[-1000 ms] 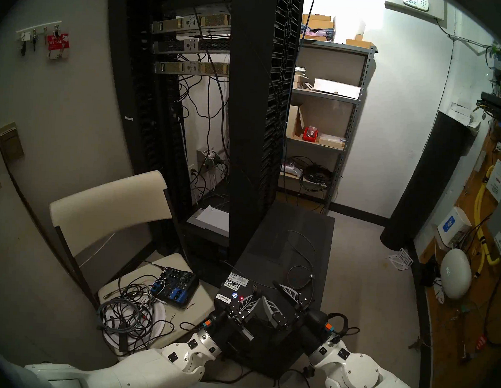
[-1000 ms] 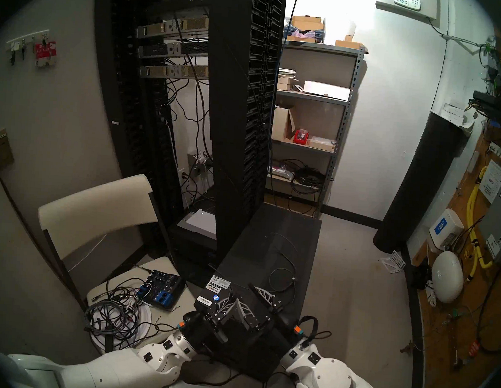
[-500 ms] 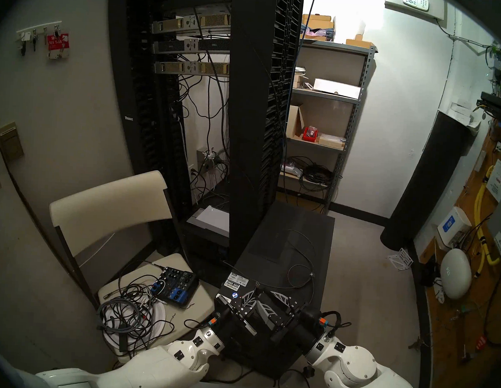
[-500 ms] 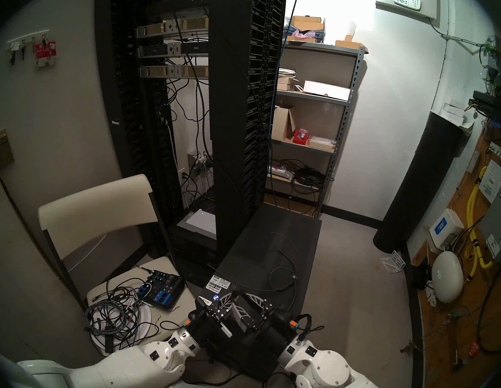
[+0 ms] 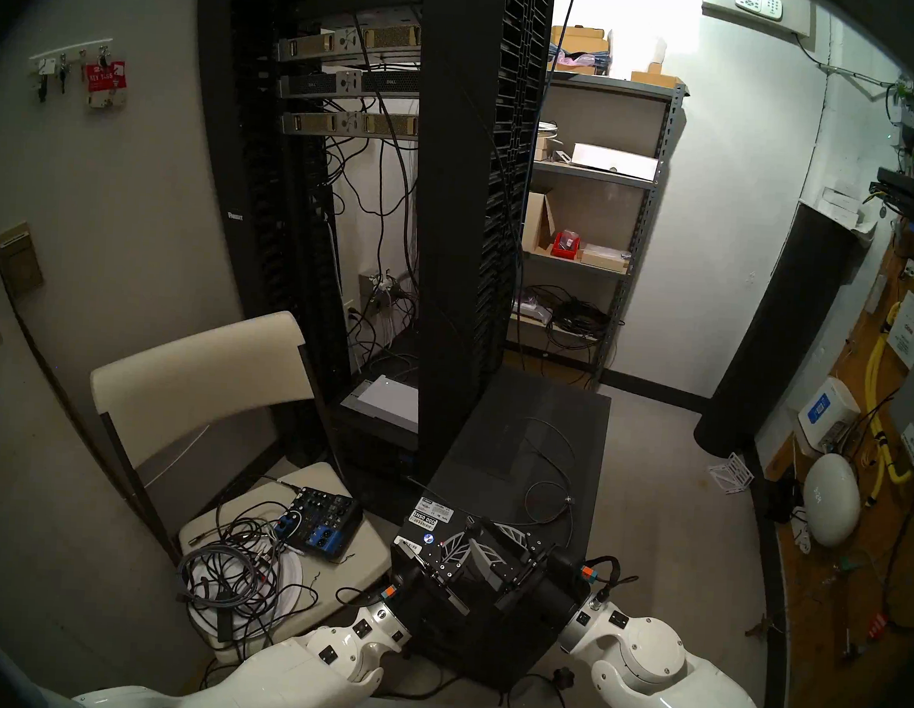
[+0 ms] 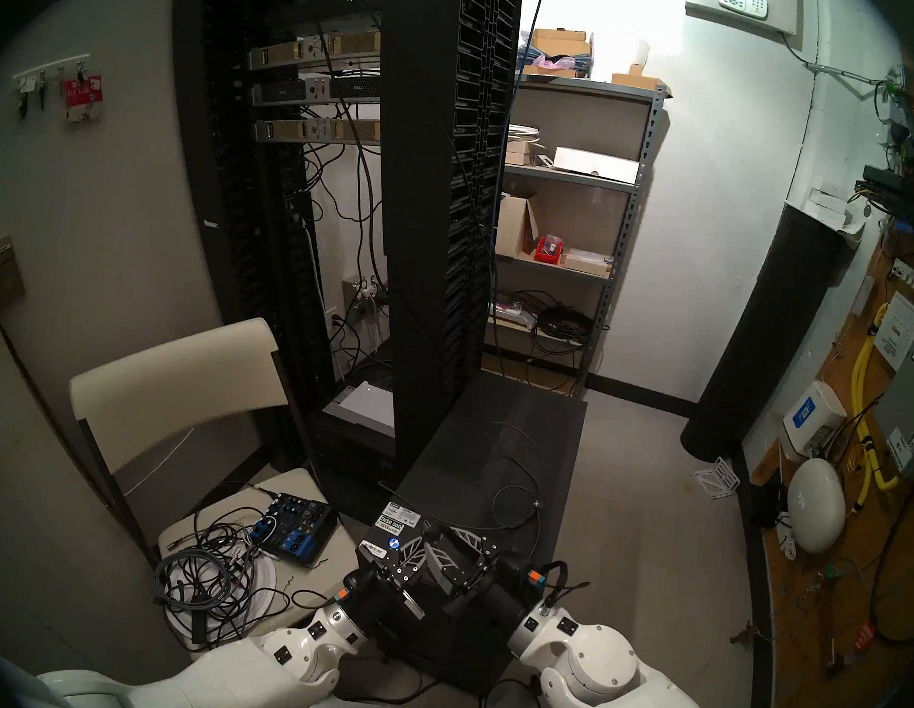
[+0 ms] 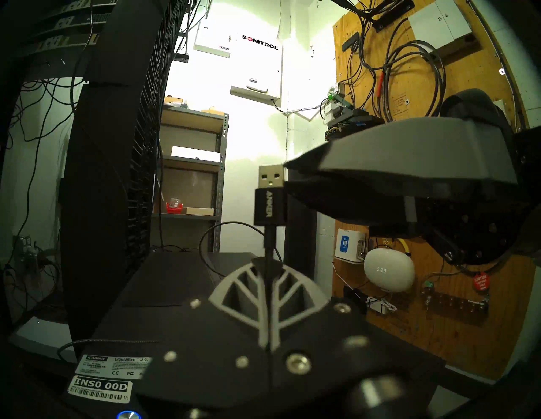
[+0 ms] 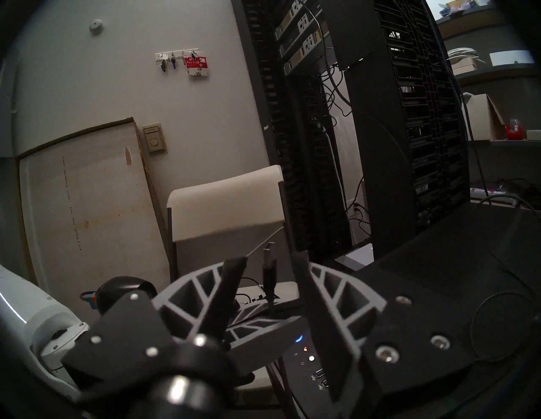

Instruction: Insert the cable into the workstation's USB slot

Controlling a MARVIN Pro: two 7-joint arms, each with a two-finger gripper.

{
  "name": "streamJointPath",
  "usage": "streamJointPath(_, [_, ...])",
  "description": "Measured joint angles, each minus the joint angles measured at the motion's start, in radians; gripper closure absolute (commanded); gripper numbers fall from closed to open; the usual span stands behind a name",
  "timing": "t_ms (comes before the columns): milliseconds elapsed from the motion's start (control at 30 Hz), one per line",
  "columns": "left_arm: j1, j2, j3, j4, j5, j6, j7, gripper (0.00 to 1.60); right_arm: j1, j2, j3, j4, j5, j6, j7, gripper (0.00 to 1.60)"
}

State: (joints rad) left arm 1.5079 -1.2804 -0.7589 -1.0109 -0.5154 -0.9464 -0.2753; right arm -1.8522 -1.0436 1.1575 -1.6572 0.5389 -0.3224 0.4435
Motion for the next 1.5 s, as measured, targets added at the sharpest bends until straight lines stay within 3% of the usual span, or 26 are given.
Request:
streamJointPath(300, [0.019,0.022,-0.019,-0.116,-0.167,0.138,-0.017,1.6,-0.036,0.03,0.015,-0.012,-0.138,-0.007,-0.084,0.52])
streamJointPath(667, [0.018,0.091,-0.007,-0.262,-0.357,0.362,-0.04,1.6,-0.072,0.044,-0.017,-0.018,-0.292,0.0,-0.15,0.59])
streamJointPath(867, [0.016,0.14,0.025,-0.344,-0.461,0.493,-0.008,1.6,-0.067,0.025,-0.046,-0.005,-0.361,0.025,-0.184,0.65])
streamJointPath(967, [0.014,0.159,0.029,-0.374,-0.486,0.545,0.01,1.6,-0.061,0.017,-0.053,0.007,-0.396,0.038,-0.206,0.71])
streamJointPath(1000, [0.014,0.168,0.028,-0.388,-0.496,0.571,0.018,1.6,-0.057,0.013,-0.057,0.013,-0.419,0.046,-0.222,0.8])
streamJointPath(1133, [0.013,0.19,0.021,-0.415,-0.514,0.619,0.035,1.6,-0.048,0.004,-0.061,0.025,-0.474,0.065,-0.258,0.82])
streamJointPath(1167, [0.013,0.194,0.02,-0.42,-0.518,0.627,0.038,1.6,-0.047,0.003,-0.061,0.026,-0.483,0.068,-0.265,0.68])
streamJointPath(1267, [0.012,0.207,0.014,-0.433,-0.527,0.645,0.047,1.6,-0.043,-0.002,-0.061,0.029,-0.498,0.075,-0.281,0.57])
streamJointPath(1433, [0.012,0.224,0.009,-0.447,-0.538,0.664,0.058,1.6,-0.041,-0.009,-0.052,0.031,-0.506,0.071,-0.296,0.44])
streamJointPath(1500, [0.012,0.229,0.008,-0.45,-0.542,0.669,0.059,1.6,-0.04,-0.011,-0.048,0.031,-0.506,0.069,-0.299,0.47])
